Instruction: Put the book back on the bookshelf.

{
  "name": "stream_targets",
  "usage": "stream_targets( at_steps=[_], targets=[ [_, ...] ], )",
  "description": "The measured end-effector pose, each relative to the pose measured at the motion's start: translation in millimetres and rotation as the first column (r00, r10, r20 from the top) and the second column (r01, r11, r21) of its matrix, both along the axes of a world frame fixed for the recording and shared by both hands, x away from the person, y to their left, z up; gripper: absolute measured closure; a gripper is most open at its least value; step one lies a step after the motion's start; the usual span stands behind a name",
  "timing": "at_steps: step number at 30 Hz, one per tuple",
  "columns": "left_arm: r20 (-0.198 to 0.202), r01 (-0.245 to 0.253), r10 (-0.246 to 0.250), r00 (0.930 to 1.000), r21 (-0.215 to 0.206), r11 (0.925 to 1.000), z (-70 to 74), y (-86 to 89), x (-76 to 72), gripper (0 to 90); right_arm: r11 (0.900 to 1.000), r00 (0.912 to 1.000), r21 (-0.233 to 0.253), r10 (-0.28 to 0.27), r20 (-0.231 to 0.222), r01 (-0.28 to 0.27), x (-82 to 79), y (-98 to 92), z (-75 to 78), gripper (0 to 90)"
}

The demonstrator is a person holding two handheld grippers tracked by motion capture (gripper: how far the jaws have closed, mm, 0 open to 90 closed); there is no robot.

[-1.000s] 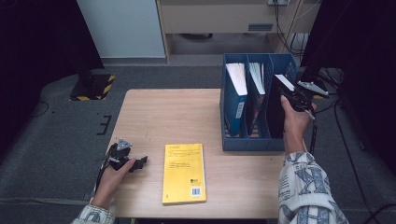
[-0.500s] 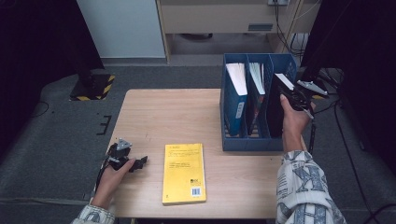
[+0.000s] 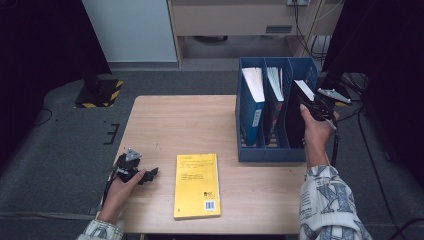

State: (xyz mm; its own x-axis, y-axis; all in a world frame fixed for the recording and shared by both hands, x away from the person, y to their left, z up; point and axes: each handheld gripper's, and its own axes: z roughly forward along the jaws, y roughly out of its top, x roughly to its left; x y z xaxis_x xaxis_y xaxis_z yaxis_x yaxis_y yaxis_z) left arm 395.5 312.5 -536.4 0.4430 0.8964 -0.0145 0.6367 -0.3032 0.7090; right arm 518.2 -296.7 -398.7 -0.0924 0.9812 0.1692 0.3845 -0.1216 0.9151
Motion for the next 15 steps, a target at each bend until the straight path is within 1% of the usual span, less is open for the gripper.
stream_targets(
  at_steps=[4, 9, 15],
  targets=[
    [0.0, 0.0, 0.0, 1.0, 0.002, 1.0, 0.0, -0.2, 0.0, 2.8, 1.0, 0.9999, -0.002, 0.005, -0.015, -0.005, -3.4, -0.2, 0.2, 51.4],
    [-0.002, 0.002, -0.002, 1.0, 0.006, 1.0, 0.1, -0.1, -0.2, 2.8, 1.0, 0.999, -0.021, 0.004, -0.044, -0.005, -7.6, 0.9, 1.1, 51.2],
    [-0.001, 0.002, -0.002, 1.0, 0.006, 1.0, 0.1, -0.4, -0.6, 2.8, 1.0, 0.9974, -0.009, -0.005, -0.072, 0.004, -12.6, 0.2, 0.8, 50.5]
  ],
)
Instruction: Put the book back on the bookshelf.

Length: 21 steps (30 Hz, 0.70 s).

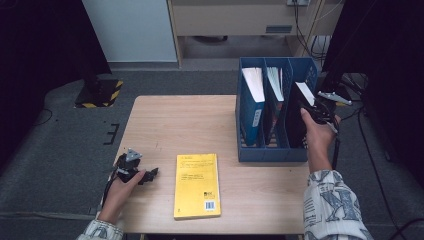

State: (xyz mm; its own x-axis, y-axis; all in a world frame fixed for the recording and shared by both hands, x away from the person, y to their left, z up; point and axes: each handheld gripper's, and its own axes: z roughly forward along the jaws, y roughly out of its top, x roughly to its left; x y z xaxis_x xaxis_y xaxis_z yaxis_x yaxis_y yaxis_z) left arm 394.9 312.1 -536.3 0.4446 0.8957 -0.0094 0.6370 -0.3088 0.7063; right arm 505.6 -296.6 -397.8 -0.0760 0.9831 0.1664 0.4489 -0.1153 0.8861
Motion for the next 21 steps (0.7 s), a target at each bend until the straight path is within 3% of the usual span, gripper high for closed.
stream_targets(
  at_steps=[12, 21],
  targets=[
    [0.0, 0.002, -0.002, 1.0, 0.008, 1.0, 0.0, -0.3, -0.3, 2.8, 1.0, 0.9992, 0.009, 0.015, -0.037, -0.015, -7.1, -3.4, -3.0, 48.5],
    [0.001, 0.002, -0.002, 1.0, 0.006, 1.0, 0.0, -0.2, -0.3, 2.8, 1.0, 0.9991, -0.002, 0.023, -0.035, -0.023, -8.2, 1.1, -0.4, 47.6]
  ],
)
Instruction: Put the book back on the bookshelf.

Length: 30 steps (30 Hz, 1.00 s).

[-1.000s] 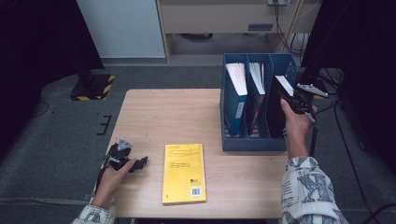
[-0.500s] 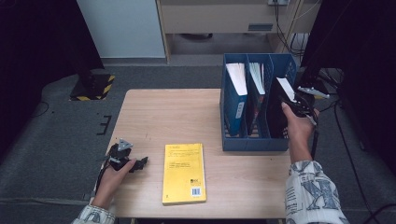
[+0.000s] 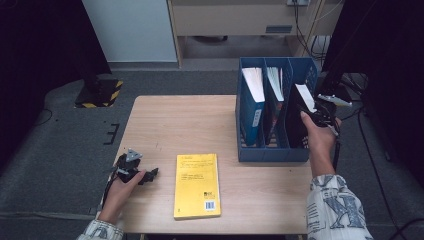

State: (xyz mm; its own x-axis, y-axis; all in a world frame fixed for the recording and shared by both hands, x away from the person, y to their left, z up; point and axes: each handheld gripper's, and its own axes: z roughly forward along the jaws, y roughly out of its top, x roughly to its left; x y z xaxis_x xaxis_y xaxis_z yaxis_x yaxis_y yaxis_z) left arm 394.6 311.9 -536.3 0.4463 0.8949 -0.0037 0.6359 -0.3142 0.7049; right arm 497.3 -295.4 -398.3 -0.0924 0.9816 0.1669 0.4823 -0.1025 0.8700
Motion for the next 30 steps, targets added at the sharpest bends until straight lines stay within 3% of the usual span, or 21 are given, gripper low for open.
stream_targets(
  at_steps=[11, 26, 30],
  targets=[
    [0.0, -0.002, 0.002, 1.0, -0.003, 1.0, 0.0, -0.1, 0.1, 2.8, 0.999, 0.9992, 0.0, 0.039, 0.005, -0.039, 2.4, 8.7, 9.2, 42.4],
    [0.0, 0.0, 0.0, 1.0, 0.001, 1.0, 0.0, -0.2, 0.2, 2.8, 0.998, 0.9998, 0.062, 0.013, -0.014, -0.012, 7.0, 8.9, 12.0, 41.6],
    [0.0, 0.0, 0.0, 1.0, -0.001, 1.0, 0.0, -0.2, 0.3, 2.8, 0.999, 0.9997, 0.054, 0.007, -0.024, -0.006, 9.8, 10.1, 13.3, 42.1]
  ],
)
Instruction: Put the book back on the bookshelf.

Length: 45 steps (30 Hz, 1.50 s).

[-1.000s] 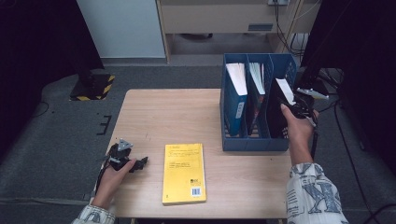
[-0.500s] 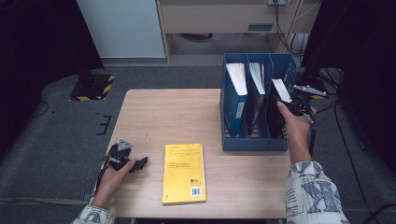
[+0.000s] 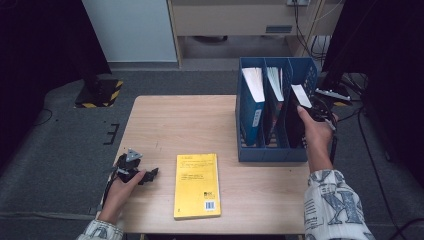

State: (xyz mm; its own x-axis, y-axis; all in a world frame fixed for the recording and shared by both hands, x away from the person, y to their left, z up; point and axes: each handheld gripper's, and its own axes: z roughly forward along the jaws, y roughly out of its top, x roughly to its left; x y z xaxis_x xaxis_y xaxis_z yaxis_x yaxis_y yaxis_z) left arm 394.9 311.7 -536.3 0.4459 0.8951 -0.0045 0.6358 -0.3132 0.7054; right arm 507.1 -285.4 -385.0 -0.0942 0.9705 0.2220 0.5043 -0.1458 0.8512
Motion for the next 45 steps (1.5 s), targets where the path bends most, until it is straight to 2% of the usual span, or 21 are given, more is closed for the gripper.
stream_targets(
  at_steps=[10, 12, 17, 23, 28, 36, 45],
  targets=[
    [0.0, 0.001, -0.001, 1.0, 0.002, 1.0, 0.0, -0.3, 0.1, 2.7, 1.0, 0.9997, -0.021, -0.023, -0.011, 0.023, 1.5, -0.1, 2.3, 49.1],
    [0.0, 0.001, -0.001, 1.0, 0.003, 1.0, -0.1, -0.5, 0.2, 2.6, 0.999, 0.9996, -0.045, -0.028, -0.01, 0.027, 1.6, -0.1, 3.2, 50.6],
    [0.0, 0.001, -0.001, 1.0, 0.004, 1.0, 0.0, -0.6, 0.2, 2.6, 0.997, 0.9992, -0.06, -0.041, -0.003, 0.041, 1.9, -1.5, 4.1, 52.5],
    [-0.001, 0.0, 0.0, 1.0, 0.004, 1.0, -0.1, -0.6, 0.1, 2.6, 0.998, 0.9982, -0.035, -0.06, 0.002, 0.061, 2.1, -7.3, 3.8, 53.2],
    [-0.001, 0.001, -0.001, 1.0, 0.004, 1.0, -0.1, -0.6, 0.2, 2.6, 0.997, 0.998, -0.034, -0.063, 0.011, 0.063, 2.8, -8.6, 2.9, 53.4],
    [0.0, 0.001, -0.001, 1.0, 0.003, 1.0, -0.1, -0.5, 0.2, 2.5, 0.997, 0.9973, -0.042, -0.065, 0.032, 0.067, 11.1, -7.5, 3.6, 53.5],
    [-0.001, 0.001, -0.001, 1.0, 0.001, 1.0, -0.1, -0.6, 0.4, 2.5, 0.996, 0.9979, -0.074, -0.057, 0.031, 0.059, 24.0, -6.5, 6.9, 53.5]
  ],
)
